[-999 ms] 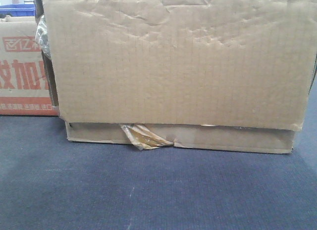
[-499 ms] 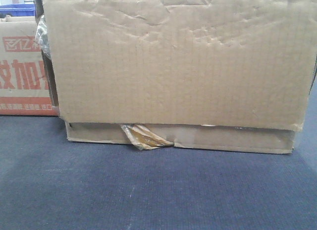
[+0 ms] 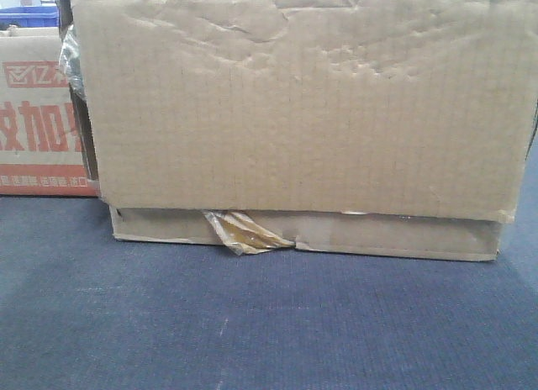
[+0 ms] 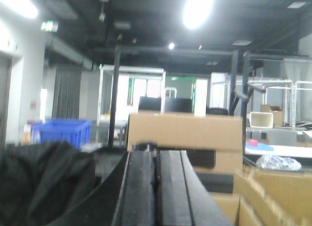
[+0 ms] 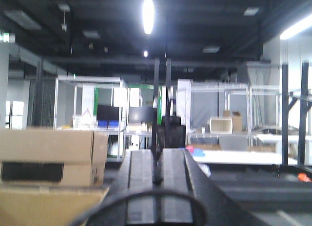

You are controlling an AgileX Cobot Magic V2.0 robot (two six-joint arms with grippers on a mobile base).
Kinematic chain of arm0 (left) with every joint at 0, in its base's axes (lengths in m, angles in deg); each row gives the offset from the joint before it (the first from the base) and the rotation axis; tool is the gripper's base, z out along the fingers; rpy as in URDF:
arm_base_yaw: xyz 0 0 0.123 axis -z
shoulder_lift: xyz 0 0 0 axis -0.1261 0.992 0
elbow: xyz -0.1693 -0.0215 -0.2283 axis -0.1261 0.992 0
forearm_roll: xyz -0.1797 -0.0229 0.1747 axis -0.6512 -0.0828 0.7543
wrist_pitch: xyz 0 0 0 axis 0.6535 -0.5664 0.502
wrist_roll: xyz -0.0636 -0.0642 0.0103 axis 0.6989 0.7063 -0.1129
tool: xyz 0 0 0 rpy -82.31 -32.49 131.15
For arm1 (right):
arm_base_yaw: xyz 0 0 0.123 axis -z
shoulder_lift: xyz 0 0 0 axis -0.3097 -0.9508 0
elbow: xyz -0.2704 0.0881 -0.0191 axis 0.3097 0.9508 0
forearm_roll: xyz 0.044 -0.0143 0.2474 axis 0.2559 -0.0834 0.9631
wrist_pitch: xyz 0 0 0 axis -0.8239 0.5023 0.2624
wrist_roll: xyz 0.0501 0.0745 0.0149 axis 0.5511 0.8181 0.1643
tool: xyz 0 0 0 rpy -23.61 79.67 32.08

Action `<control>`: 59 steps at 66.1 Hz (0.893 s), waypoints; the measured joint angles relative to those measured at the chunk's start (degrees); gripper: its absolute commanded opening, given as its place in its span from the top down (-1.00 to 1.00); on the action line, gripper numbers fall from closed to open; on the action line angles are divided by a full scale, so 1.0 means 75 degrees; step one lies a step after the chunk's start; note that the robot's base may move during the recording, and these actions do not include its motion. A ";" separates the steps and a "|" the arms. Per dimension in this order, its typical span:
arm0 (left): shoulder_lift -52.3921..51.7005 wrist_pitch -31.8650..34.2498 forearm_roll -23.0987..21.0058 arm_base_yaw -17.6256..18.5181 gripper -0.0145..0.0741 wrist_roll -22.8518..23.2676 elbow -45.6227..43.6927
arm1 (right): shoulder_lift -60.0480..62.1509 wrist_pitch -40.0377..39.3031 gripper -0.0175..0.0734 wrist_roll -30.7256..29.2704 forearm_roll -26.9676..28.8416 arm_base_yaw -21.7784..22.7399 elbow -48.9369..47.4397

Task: Stack two boxes on right shelf middle

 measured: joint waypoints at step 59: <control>0.6535 -0.6213 -0.0024 0.0090 -0.64 0.0000 -0.5512 | -0.3432 0.1355 -0.64 0.0000 0.0000 -0.0183 -0.2372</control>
